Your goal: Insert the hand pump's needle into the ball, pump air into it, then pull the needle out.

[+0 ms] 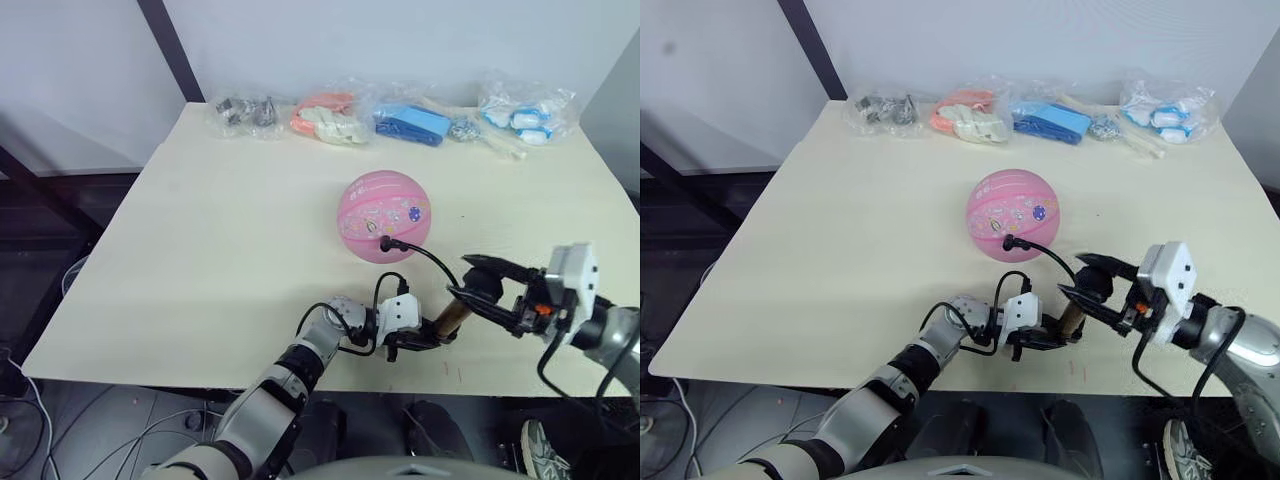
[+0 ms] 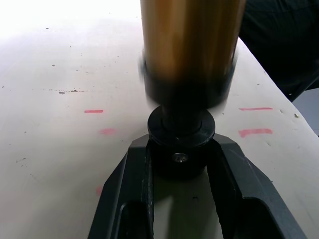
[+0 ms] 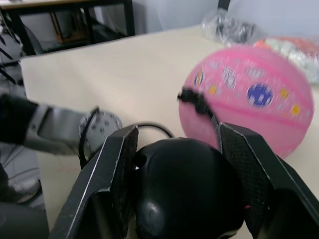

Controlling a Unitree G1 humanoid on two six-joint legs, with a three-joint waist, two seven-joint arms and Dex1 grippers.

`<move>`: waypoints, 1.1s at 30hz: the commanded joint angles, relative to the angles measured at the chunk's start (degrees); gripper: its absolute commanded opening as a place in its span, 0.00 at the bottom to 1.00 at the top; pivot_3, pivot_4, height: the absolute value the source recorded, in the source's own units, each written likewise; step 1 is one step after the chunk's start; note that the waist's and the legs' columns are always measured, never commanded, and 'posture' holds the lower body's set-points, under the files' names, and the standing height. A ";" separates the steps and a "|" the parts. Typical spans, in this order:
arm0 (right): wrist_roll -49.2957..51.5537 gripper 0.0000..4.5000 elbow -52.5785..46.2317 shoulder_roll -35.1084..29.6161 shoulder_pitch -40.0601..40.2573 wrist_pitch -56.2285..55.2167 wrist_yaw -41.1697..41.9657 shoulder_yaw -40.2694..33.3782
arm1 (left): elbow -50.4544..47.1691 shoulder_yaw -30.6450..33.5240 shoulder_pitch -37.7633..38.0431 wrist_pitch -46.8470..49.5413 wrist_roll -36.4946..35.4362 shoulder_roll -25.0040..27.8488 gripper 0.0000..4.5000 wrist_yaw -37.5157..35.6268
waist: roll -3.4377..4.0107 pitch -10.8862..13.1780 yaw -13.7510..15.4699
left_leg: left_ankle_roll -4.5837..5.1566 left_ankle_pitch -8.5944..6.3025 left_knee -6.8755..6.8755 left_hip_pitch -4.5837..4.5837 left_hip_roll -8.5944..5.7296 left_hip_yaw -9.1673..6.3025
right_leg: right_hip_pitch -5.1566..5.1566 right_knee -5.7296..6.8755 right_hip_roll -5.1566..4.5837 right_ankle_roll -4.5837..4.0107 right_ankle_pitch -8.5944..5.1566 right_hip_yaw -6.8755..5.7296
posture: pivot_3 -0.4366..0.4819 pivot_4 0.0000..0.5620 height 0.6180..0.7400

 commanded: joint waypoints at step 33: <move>-1.75 0.48 -0.82 0.57 1.42 -2.39 1.86 2.14 | 2.46 -0.88 2.19 1.94 1.65 1.45 0.23 0.65 | -0.22 -0.02 -0.04 | 0.00 0.00 0.01 0.17 0.02 0.01 | 0.08 -0.02 0.01 0.03 -0.01 -0.03 | 0.48 0.27 1.00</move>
